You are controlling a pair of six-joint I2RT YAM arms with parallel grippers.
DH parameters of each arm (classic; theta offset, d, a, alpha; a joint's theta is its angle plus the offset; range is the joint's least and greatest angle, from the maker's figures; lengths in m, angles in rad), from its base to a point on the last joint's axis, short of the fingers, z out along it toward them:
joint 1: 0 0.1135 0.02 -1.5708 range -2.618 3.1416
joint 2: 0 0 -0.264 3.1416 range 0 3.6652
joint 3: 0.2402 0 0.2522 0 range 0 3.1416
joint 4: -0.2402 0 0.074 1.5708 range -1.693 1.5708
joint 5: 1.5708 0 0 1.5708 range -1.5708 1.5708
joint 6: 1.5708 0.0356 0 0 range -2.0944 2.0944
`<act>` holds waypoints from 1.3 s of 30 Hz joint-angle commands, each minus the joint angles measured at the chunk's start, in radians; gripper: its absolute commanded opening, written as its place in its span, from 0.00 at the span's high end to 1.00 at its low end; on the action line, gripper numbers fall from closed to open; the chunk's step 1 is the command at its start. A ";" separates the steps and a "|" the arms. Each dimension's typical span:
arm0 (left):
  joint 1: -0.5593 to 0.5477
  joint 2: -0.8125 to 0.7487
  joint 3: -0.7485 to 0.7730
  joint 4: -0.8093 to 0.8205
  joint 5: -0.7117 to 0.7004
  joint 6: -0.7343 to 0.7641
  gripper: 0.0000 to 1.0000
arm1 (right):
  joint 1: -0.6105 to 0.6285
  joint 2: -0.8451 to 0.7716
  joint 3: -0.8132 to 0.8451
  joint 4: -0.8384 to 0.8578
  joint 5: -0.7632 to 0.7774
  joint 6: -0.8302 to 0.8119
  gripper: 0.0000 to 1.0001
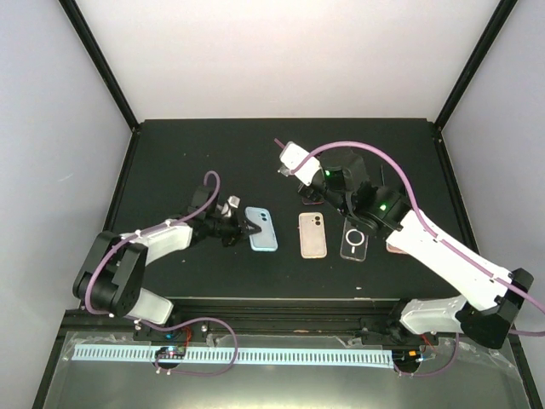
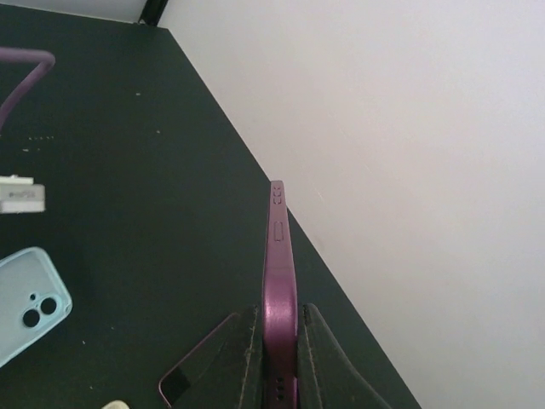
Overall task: Take the phone out of the phone case
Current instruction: Place the phone case at the center of the board.
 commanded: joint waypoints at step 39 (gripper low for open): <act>-0.129 0.184 0.200 -0.017 -0.147 0.145 0.20 | -0.046 -0.069 -0.133 0.127 0.106 -0.074 0.99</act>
